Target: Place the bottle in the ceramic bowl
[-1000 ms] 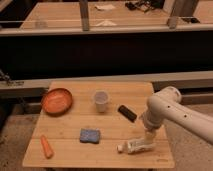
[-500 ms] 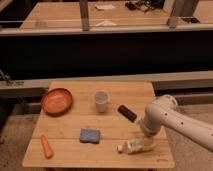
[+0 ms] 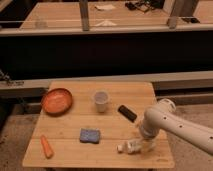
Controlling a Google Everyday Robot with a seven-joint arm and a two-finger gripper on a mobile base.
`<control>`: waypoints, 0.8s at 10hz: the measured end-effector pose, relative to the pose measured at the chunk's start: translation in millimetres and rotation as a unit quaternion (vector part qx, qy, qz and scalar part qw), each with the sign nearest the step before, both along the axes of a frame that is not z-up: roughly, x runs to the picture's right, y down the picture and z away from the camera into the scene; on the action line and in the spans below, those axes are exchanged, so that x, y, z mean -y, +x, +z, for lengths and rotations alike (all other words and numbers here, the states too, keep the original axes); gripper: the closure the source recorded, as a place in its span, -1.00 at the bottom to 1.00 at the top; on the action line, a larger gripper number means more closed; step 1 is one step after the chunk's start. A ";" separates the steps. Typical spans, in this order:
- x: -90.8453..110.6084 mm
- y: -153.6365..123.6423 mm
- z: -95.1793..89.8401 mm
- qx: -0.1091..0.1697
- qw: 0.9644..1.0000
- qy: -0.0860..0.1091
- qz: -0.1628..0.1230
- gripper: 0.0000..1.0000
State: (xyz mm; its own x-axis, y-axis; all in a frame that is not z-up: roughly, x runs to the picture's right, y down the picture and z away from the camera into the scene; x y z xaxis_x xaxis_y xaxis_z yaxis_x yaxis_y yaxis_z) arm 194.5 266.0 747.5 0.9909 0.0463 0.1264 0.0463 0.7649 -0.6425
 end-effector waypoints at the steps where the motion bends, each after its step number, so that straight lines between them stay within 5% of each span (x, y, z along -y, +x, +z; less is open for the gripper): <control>1: -2.1 -0.9 1.5 0.001 1.000 0.000 0.001 -0.52; 8: -8.4 -5.7 7.7 -0.002 1.000 -0.001 0.008 -0.29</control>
